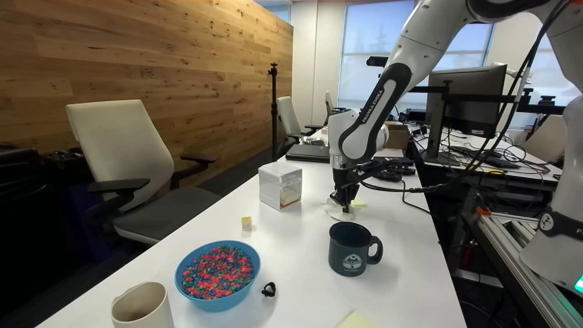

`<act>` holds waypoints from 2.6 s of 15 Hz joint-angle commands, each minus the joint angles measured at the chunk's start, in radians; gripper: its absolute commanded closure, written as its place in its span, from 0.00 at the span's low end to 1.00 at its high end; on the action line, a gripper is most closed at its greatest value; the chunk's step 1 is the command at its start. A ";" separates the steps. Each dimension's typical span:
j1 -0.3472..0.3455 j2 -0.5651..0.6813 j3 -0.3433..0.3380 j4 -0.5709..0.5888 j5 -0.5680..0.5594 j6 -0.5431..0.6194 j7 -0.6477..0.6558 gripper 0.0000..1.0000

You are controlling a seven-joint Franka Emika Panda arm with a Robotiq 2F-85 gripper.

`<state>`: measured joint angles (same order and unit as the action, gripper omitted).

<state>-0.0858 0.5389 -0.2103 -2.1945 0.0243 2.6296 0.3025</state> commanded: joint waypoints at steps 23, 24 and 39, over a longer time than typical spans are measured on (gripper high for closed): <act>0.142 -0.040 0.061 -0.065 -0.041 -0.011 -0.013 1.00; 0.138 -0.036 0.056 -0.059 -0.039 -0.014 -0.009 1.00; 0.015 0.040 0.000 0.066 0.011 -0.059 0.028 1.00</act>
<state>-0.0778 0.5578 -0.2278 -2.1410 0.0211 2.5794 0.3239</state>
